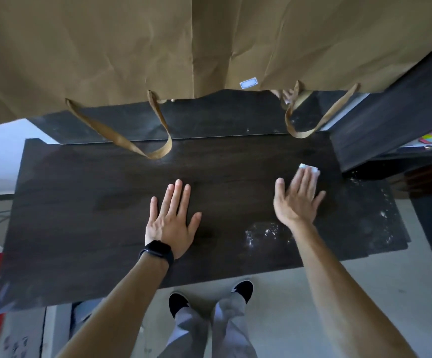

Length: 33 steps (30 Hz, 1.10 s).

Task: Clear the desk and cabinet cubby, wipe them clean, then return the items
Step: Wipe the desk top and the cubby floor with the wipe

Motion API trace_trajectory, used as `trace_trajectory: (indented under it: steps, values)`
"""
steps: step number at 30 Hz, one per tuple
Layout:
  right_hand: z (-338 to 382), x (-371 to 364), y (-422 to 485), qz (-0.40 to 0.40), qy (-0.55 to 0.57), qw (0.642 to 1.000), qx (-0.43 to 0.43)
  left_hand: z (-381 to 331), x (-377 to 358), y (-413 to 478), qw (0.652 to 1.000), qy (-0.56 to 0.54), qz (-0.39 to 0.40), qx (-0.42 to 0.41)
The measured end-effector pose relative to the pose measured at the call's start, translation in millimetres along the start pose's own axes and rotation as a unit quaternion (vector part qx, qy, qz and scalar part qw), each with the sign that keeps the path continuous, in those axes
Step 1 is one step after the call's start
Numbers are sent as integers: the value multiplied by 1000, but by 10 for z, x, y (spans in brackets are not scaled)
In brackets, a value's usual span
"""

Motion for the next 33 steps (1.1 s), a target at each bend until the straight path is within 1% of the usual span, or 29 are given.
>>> trace_trajectory:
  steps: [2,5,7,9,10,11,12,15,17,18,19,20,21,23,24,25,26,27,29,30,31,32,33]
  values:
    - [498,-195,-418,6,-23,994,103,32,-29,12,1000,-1,-11,-2]
    - [1026,-477,-1210,43,-33,968,246,73,-67,-28,1000,-13,1,-10]
    - [1054,-541,-1603,58,-43,951,301,112,-66,-155,999,-25,6,-24]
    - [821,-517,-1757,66,-65,936,340,134,-45,-395,999,-27,2,-32]
    - [641,-493,-1773,70,-73,934,342,145,-53,-553,999,-25,3,-30]
    - [421,-462,-1731,66,-80,940,325,140,-79,-700,999,-23,9,-25]
    - [165,-412,-1634,55,-87,952,287,118,-112,-831,999,-23,18,-17]
    - [-478,-218,-1231,24,-71,991,114,26,-179,-1036,999,-24,15,15]
    - [-531,-208,-1168,9,-48,998,39,-8,-192,-1049,999,-29,11,30]
    - [-406,-249,-1237,0,-46,998,35,-6,-198,-1049,999,-28,11,35]
    - [-211,-304,-1369,-3,-51,997,55,3,-203,-1054,999,-27,14,37]
    - [14,-384,-1562,3,-55,993,101,13,-198,-1067,999,-30,20,36]
    - [240,-479,-1793,19,-59,984,168,29,-186,-1090,999,-36,25,33]
    - [568,-602,-2216,69,-72,942,319,87,-137,-1159,998,-47,33,27]
    - [617,-611,-2257,89,-75,921,373,136,-110,-1212,998,-50,38,31]
    - [565,-575,-2165,96,-73,910,396,197,-84,-1284,997,-53,43,42]
    - [418,-519,-1997,82,-77,918,381,263,-61,-1373,996,-56,48,59]
    - [224,-449,-1782,60,-85,937,333,334,-41,-1467,994,-56,53,79]
    - [-213,-278,-1362,34,-84,981,172,457,-8,-1653,990,-53,61,115]
    - [-362,-216,-1255,35,-69,992,99,508,1,-1732,988,-51,65,130]
    - [-393,-192,-1250,32,-52,997,54,552,11,-1800,986,-50,71,145]
    - [-298,-207,-1328,27,-37,998,39,589,18,-1855,982,-53,77,161]
    - [-123,-261,-1474,28,-28,998,52,617,26,-1907,979,-57,84,176]
Point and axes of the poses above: each hand's wrist, its own y-axis towards the middle knuckle, its own x-axis out of the back of the hand, z = x × y, the point moved 4 cm from there along y, towards the middle knuckle, and after that the axes turned 4 degrees about -x, right-handed, at the moved point
